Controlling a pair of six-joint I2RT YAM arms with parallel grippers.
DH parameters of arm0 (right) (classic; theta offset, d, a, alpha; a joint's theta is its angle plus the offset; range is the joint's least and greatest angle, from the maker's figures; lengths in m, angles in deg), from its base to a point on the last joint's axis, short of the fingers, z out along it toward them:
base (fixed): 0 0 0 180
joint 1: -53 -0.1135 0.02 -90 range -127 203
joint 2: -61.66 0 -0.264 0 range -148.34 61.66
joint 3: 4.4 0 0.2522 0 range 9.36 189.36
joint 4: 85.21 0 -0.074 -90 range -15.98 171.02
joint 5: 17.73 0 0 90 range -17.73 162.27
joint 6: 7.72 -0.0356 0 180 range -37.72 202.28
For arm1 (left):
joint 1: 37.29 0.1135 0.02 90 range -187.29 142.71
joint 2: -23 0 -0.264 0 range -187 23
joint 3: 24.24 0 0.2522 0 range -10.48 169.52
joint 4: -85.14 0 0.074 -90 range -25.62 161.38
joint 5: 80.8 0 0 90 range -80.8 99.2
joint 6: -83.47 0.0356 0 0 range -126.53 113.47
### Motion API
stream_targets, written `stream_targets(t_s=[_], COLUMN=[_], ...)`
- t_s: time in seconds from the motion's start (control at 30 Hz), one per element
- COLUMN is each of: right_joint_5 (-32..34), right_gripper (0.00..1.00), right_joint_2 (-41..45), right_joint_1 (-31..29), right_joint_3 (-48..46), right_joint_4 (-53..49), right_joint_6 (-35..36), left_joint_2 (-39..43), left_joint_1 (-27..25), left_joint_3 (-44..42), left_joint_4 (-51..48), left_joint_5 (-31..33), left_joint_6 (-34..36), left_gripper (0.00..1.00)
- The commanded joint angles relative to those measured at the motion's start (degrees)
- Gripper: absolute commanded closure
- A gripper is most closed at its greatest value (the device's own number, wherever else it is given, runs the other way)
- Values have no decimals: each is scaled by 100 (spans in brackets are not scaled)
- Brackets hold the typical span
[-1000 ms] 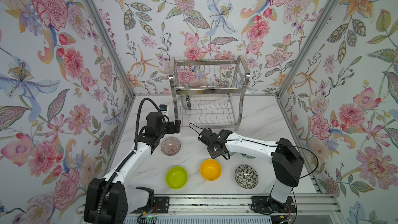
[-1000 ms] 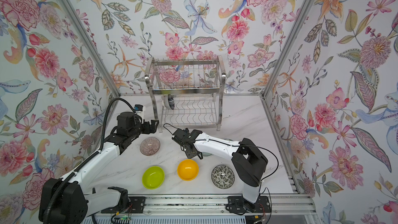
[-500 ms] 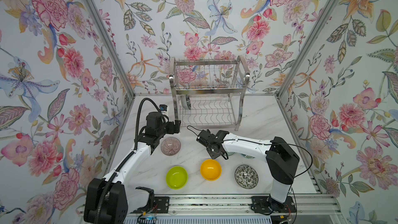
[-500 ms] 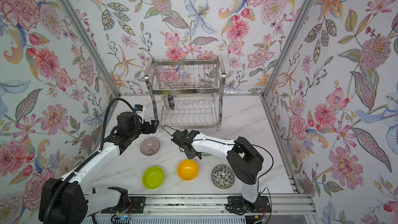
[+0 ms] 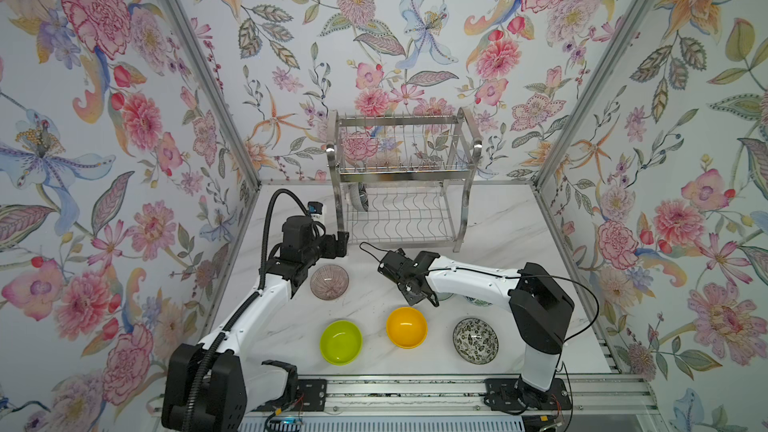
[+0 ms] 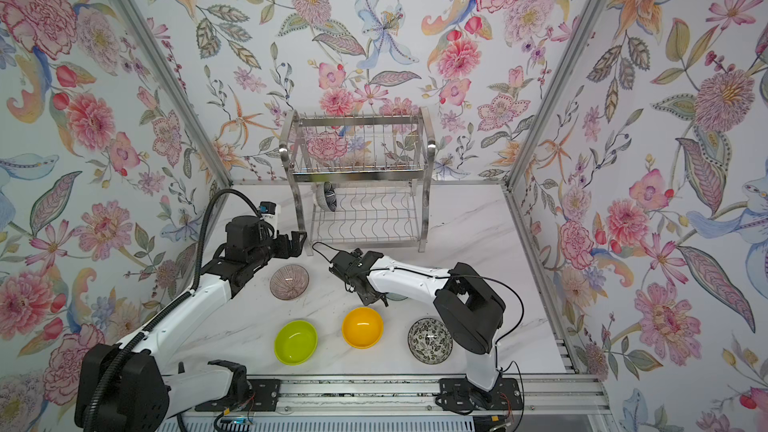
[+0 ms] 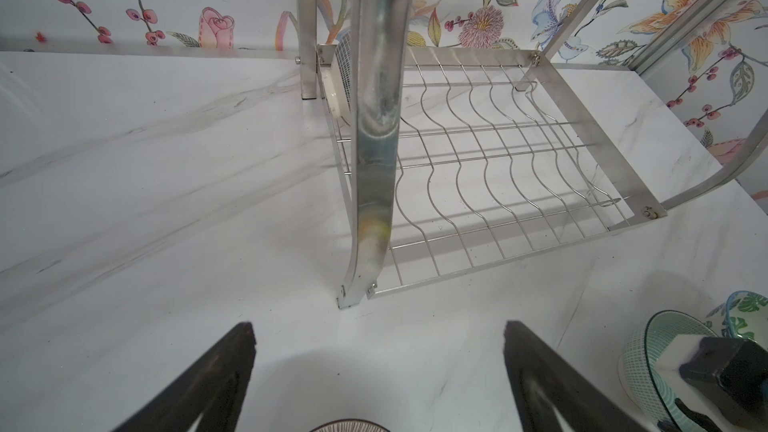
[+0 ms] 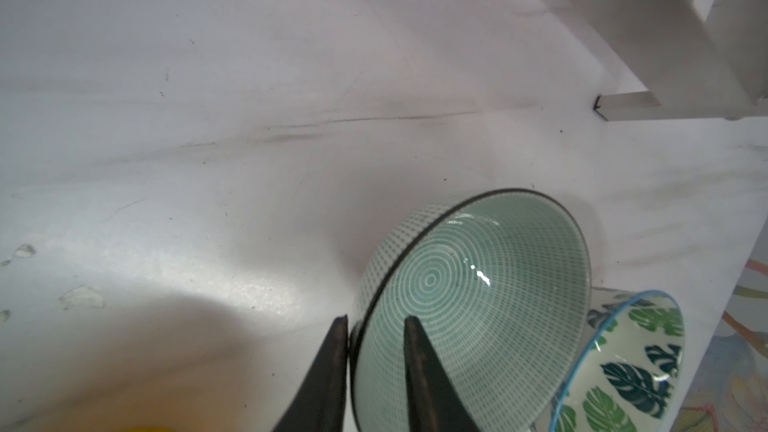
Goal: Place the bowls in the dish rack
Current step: 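Lift and tilt the pale green grid bowl up with the right gripper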
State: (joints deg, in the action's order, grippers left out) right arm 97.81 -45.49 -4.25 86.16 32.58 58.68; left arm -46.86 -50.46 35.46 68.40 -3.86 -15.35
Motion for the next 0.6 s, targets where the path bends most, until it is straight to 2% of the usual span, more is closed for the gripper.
stream_targets(t_s=[0.0, 0.17, 0.57], right_joint_5=[74, 32, -27], right_gripper=[74, 75, 91], right_joint_2=[-163, -228, -161], right_joint_1=[-20, -27, -36], right_joint_3=[57, 51, 157], right_joint_4=[-165, -172, -165], right_joint_6=[-27, -17, 69], left_joint_2=[-27, -23, -6], left_joint_1=[-52, -54, -52], left_joint_3=[180, 179, 180], left_joint_4=[-97, -99, -106], left_joint_5=[45, 40, 56], left_joint_6=[47, 47, 56], left_gripper=[5, 5, 5])
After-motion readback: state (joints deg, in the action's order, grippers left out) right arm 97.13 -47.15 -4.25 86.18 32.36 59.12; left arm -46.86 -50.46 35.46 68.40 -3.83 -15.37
